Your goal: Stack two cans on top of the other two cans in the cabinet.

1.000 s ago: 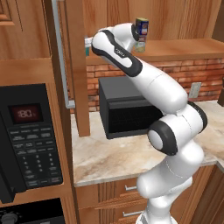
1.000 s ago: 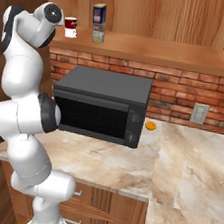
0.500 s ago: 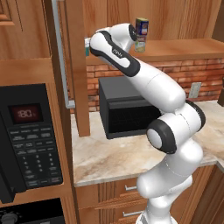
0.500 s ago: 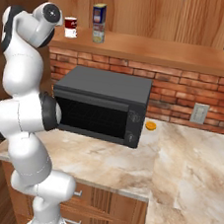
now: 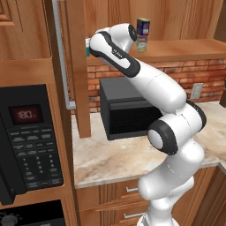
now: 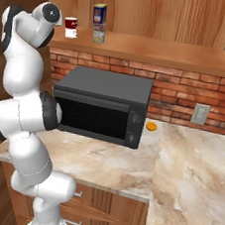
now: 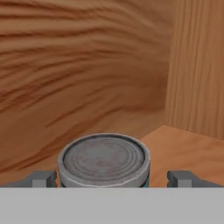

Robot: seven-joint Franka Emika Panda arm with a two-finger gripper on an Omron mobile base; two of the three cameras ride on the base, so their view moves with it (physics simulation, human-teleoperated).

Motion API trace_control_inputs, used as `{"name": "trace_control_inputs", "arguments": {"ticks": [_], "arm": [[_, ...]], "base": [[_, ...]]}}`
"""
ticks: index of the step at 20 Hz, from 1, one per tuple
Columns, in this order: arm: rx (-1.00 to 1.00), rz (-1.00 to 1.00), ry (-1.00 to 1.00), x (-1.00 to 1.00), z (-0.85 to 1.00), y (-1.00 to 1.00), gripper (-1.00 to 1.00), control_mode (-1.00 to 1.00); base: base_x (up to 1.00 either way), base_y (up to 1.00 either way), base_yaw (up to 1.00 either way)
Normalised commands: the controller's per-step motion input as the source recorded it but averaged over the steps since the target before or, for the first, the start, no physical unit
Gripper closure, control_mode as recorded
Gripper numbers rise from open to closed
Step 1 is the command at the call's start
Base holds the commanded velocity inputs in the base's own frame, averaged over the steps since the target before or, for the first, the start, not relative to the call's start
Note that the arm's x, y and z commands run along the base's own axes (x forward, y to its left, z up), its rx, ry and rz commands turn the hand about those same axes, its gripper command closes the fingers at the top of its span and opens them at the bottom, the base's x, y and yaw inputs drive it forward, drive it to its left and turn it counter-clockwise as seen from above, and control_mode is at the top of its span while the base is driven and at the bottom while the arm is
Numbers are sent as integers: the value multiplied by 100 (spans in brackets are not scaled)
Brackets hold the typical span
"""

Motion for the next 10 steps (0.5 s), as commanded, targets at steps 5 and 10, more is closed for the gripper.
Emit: {"name": "trace_control_inputs", "arguments": {"ticks": [5, 10], "arm": [[0, 0, 0, 1, 0, 0, -100, -100], [0, 0, 0, 7, 0, 0, -100, -100]], "base": [[0, 0, 0], [0, 0, 0]]}}
